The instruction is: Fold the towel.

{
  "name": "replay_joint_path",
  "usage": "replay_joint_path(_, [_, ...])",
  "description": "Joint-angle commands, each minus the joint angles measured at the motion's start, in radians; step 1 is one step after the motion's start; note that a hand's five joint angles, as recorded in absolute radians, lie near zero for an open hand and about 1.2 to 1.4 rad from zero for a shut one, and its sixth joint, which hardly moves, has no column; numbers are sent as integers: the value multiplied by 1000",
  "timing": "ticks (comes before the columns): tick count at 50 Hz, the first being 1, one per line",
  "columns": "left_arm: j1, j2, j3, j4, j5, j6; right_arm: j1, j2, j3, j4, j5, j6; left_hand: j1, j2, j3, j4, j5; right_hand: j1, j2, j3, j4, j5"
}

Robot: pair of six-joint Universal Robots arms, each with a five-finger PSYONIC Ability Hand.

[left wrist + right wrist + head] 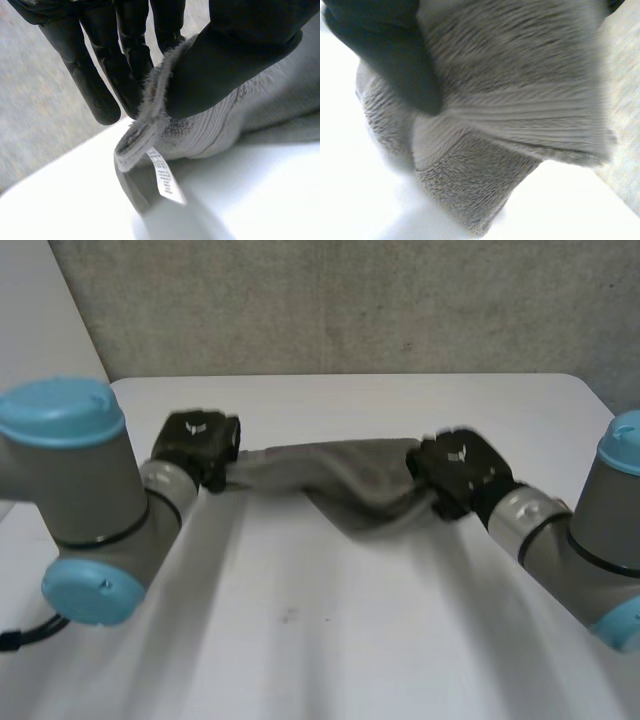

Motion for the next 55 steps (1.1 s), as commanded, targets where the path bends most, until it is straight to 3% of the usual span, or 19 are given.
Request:
replay_joint_path(1, [1, 50, -82, 20, 3, 2, -109, -6, -10, 258, 26, -180, 194, 178, 180, 179, 185, -546, -717, -720, -721, -724])
replay_joint_path(6, [0, 130, -84, 13, 0, 2, -132, -86, -30, 266, 35, -45, 194, 178, 180, 179, 185, -609, -780, -783, -784, -787])
replay_joint_path(8, [-12, 173, -84, 10, 0, -3, -139, -127, -30, 266, 21, 156, 194, 178, 180, 179, 185, -609, -780, -783, -784, -787])
replay_joint_path(9, [-12, 173, -84, 10, 0, -3, -139, -127, -30, 266, 21, 157, 194, 178, 180, 179, 185, -609, -780, -783, -784, -787])
replay_joint_path(11, [-40, 217, -82, 10, -2, -3, -145, -138, -29, 267, 15, 327, 194, 178, 180, 179, 185, -609, -780, -783, -784, -787])
replay_joint_path(14, [-51, 236, -82, 10, -2, -3, -161, -149, -13, 269, 14, 462, 194, 178, 180, 179, 185, -609, -780, -783, -784, -787])
replay_joint_path(18, [-71, 277, -72, 12, -3, -3, -164, -150, 19, 269, 14, 540, 194, 178, 180, 179, 185, -609, -780, -783, -784, -787])
replay_joint_path(50, [-49, 334, -12, 15, -6, -4, -198, -109, 303, 115, 24, 548, 194, 178, 180, 179, 185, -609, -780, -783, -784, -787])
replay_joint_path(55, [-32, 333, -7, 17, -6, -16, -195, -34, 329, 23, 43, 504, 194, 178, 180, 179, 185, -609, -780, -783, -784, -787])
